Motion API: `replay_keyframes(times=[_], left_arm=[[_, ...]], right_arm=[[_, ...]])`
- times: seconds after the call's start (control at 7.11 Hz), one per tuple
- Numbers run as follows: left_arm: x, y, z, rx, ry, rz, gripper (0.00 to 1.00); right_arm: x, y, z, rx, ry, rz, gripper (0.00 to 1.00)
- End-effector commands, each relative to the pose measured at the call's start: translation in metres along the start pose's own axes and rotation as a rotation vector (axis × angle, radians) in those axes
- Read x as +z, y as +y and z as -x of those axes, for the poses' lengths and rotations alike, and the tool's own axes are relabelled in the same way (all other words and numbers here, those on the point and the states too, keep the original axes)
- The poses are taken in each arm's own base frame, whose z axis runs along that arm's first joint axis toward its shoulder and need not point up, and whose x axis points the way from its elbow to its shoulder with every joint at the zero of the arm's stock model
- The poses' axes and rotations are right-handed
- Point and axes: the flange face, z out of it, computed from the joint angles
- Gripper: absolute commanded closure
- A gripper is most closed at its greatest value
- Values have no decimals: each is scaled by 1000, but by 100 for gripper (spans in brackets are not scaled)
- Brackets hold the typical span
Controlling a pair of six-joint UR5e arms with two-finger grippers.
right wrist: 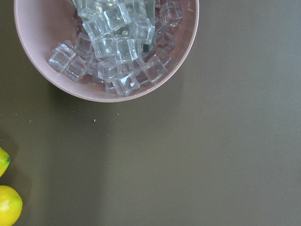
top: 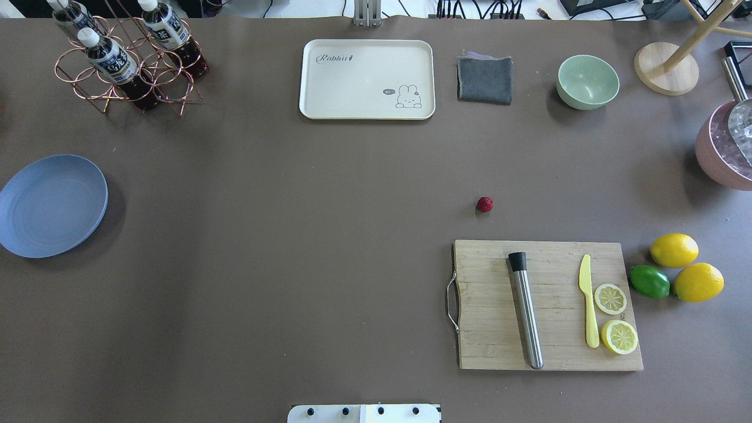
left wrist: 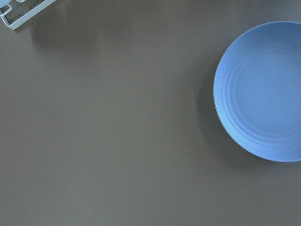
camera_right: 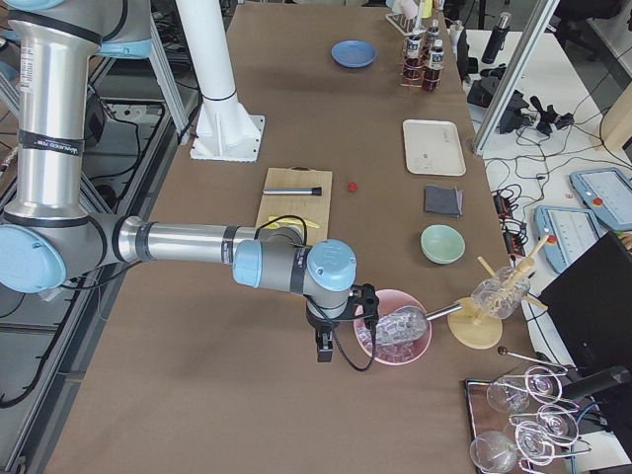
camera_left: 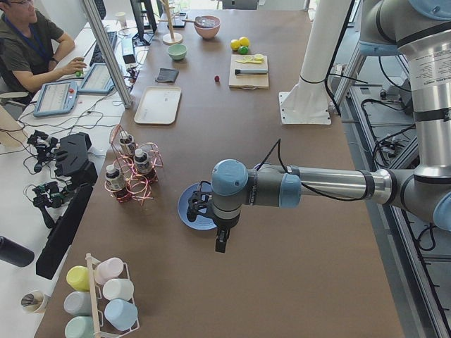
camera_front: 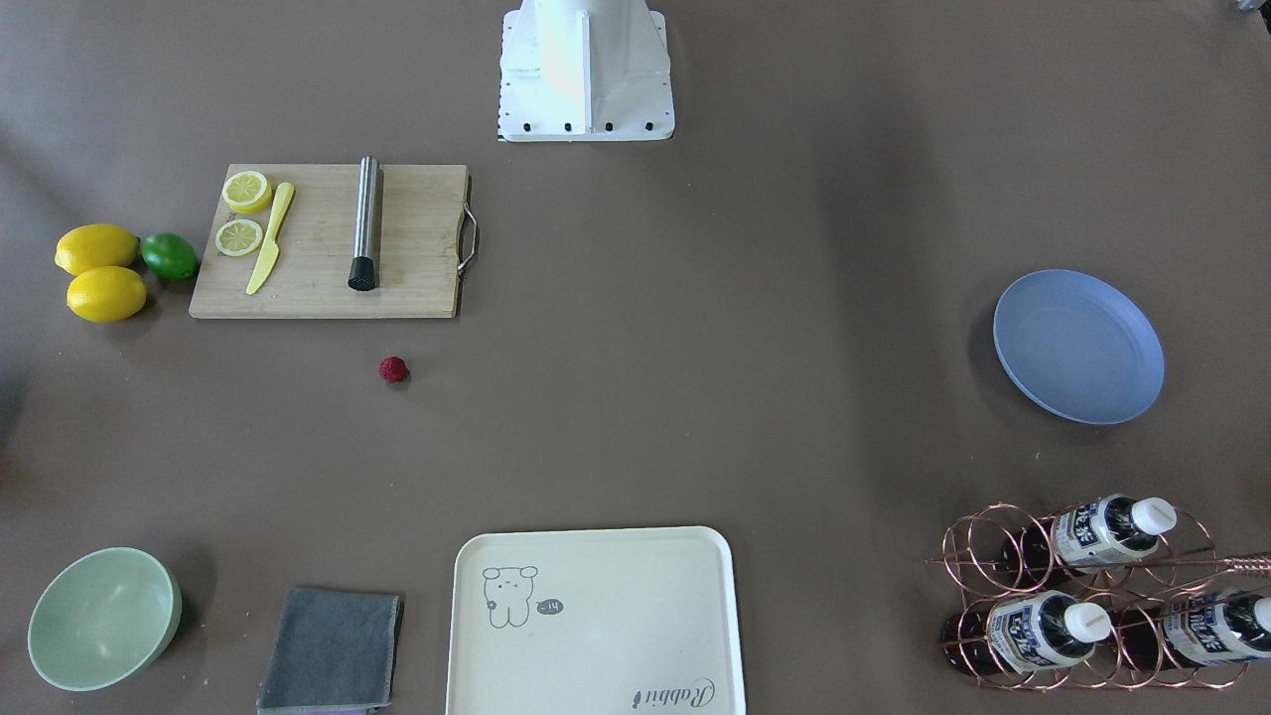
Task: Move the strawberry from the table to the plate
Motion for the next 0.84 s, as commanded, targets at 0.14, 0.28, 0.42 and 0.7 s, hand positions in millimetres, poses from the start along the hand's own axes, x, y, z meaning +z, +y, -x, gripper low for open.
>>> replay_keyframes(times=[0.14, 0.28, 0.42, 0.7], left_arm=[[-1, -5, -1, 7, 4, -6, 2], [-1, -5, -2, 12, 6, -8, 2], [3, -4, -1, 14, 11, -2, 2], [3, -6, -7, 14, 56, -5, 2]], right_arm=[[0, 0, 0, -2, 1, 0, 0], [-3, 1, 4, -7, -7, -8, 0], [1, 3, 1, -1, -8, -1, 0], [-3, 2, 4, -10, -8, -9, 0]])
